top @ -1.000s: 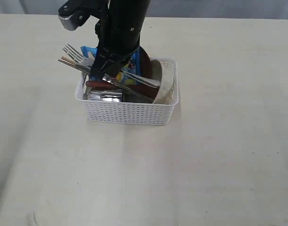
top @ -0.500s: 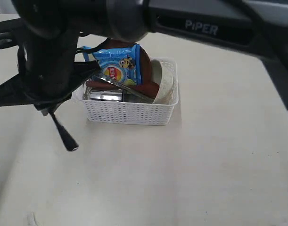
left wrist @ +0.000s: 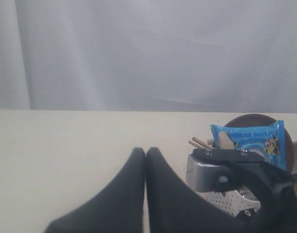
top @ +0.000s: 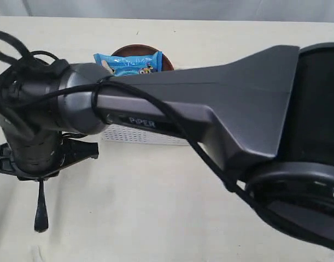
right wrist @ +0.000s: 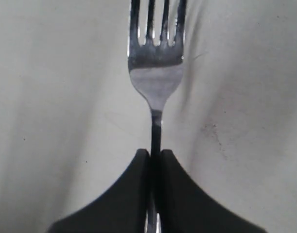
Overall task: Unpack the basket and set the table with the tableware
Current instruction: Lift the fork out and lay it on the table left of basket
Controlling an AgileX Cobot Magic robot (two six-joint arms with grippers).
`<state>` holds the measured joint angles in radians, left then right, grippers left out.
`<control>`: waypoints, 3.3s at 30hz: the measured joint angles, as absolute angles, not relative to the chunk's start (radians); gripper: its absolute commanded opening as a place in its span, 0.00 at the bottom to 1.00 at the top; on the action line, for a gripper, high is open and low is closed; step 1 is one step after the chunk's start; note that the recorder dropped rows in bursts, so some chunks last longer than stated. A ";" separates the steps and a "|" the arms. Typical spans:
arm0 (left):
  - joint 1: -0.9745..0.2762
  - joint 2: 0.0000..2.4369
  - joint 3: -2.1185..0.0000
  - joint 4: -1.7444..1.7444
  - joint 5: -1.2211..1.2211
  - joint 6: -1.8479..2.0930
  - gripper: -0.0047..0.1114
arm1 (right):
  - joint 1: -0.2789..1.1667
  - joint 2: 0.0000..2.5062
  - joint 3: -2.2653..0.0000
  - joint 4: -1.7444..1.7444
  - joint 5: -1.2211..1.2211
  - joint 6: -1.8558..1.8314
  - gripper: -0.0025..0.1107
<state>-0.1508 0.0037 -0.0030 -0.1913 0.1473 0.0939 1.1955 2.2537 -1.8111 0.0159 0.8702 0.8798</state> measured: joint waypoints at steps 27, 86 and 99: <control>-0.151 0.004 -0.003 -0.191 0.147 0.094 0.04 | 1.055 2.255 -1.811 -0.128 1.074 0.943 0.02; -0.151 0.004 -0.003 -0.191 0.146 0.094 0.04 | 1.062 2.333 -1.811 -0.166 0.968 1.058 0.43; -0.151 0.004 -0.003 -0.191 0.146 0.094 0.04 | 1.062 2.115 -1.811 -0.156 1.132 0.738 0.43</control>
<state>-0.1508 0.0037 -0.0030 -0.1913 0.1459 0.0939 1.0623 2.1153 -1.8111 -0.1561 1.1318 0.7377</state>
